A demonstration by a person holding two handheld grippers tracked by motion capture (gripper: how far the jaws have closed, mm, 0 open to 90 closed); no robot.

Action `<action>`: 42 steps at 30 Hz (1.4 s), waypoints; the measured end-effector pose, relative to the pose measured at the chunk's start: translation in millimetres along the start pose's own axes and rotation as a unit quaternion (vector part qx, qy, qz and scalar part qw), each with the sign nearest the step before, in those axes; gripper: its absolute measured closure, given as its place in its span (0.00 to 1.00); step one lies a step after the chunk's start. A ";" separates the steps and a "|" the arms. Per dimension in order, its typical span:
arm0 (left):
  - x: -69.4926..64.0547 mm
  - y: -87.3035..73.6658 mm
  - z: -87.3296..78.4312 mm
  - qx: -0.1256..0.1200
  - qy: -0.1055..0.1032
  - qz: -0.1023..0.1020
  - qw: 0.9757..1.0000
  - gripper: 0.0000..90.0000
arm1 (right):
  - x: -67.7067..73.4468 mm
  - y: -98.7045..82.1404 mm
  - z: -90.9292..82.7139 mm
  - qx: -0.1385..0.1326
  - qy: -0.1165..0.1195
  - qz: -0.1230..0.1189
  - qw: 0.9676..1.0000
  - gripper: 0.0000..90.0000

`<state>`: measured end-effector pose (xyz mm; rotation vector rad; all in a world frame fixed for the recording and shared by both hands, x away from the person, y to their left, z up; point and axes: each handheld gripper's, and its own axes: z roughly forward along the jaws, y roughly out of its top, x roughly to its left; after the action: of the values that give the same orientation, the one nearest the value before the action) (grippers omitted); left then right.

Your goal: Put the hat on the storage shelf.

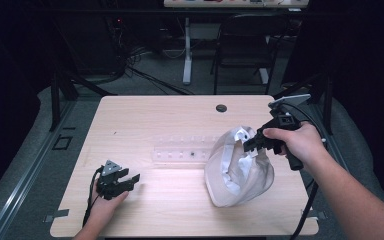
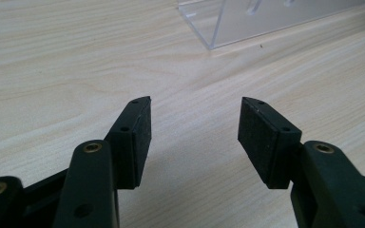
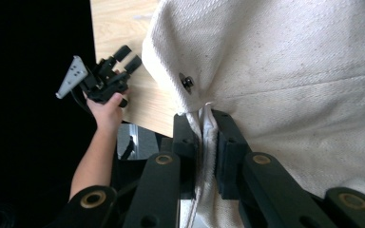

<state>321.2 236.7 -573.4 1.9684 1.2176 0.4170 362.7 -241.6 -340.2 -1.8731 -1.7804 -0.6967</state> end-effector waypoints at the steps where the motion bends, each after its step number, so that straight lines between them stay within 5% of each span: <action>1: -0.1 0.0 0.0 -0.001 0.000 0.000 1.000 0.51 | 0.5 0.8 -2.0 0.000 0.003 0.000 1.000 0.91; 18: -1.7 0.2 0.5 -0.001 -0.001 0.006 1.000 0.51 | 21.0 14.4 -25.8 -0.028 0.043 -0.007 0.999 0.91; 31: -4.2 0.3 1.5 -0.004 -0.004 0.009 1.000 0.51 | 32.4 32.0 -24.0 -0.045 0.058 -0.012 0.997 0.91; 42: -12.6 2.7 1.4 -0.007 -0.013 0.035 0.999 0.51 | 46.3 46.9 -17.2 -0.056 0.076 -0.015 0.995 0.91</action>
<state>317.5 224.5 -570.8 2.0041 1.1295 0.4337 410.2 -219.9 -296.6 -1.8141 -1.7082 -0.9435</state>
